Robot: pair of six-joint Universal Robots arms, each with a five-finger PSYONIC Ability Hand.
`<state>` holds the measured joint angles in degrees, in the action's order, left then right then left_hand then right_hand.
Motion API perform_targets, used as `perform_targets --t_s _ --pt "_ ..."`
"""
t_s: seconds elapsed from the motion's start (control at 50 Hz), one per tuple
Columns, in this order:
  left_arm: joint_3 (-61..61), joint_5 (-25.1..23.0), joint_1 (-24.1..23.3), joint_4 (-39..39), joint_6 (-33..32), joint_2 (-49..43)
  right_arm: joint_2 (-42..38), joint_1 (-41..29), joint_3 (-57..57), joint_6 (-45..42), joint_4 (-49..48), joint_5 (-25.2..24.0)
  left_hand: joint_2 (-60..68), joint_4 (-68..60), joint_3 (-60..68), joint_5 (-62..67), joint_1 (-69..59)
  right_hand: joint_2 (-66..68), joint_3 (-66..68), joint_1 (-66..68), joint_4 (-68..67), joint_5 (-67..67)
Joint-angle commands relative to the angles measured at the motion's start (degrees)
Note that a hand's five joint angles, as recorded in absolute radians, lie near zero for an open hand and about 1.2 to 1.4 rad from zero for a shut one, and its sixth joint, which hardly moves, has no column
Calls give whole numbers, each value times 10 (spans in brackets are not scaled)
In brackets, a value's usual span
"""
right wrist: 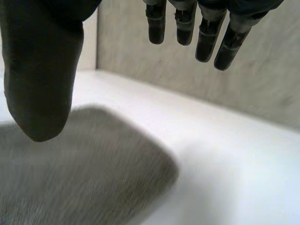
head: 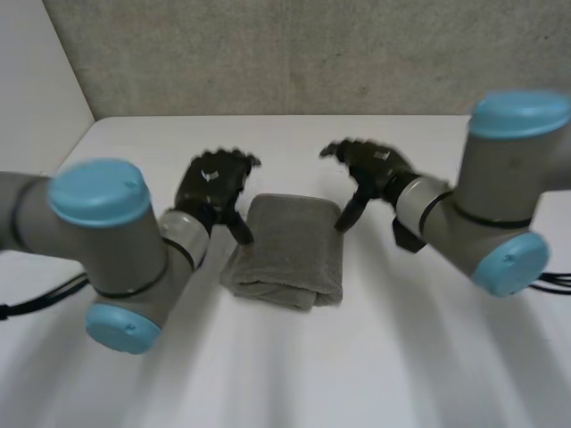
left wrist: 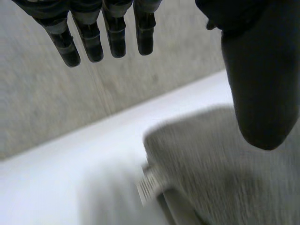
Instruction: Fold the towel.
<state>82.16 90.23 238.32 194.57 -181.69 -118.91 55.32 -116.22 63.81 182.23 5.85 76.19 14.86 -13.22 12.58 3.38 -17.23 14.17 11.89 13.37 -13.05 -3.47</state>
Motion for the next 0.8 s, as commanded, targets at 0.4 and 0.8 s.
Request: perform_targets --t_s 0.4,0.8 --pt "-89 108 61 -225 25 199 221 68 114 -79 35 151 -36 32 -26 -22 60 -42 -19 -34 31 35" --pt "-85 81 28 -264 38 192 233 90 95 -43 76 84 -13 32 -26 2 36 -42 -19 -34 31 35"
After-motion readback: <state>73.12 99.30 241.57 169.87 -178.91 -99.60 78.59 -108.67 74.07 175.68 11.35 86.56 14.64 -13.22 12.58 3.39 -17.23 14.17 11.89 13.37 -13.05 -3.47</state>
